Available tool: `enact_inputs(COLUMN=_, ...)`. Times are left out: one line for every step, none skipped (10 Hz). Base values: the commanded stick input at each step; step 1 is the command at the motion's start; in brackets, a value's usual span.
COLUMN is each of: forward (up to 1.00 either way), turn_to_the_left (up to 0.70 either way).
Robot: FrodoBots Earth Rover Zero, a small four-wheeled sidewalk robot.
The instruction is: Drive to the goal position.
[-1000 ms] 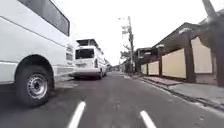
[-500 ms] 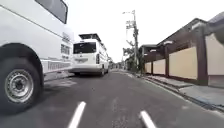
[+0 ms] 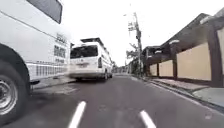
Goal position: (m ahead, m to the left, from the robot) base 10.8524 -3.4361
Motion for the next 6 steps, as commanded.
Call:
enact_inputs(forward=0.85, turn_to_the_left=0.00)
enact_inputs(forward=0.85, turn_to_the_left=0.00)
enact_inputs(forward=0.85, turn_to_the_left=0.00)
enact_inputs(forward=0.85, turn_to_the_left=0.00)
enact_inputs(forward=0.85, turn_to_the_left=-0.29)
enact_inputs(forward=0.85, turn_to_the_left=-0.34)
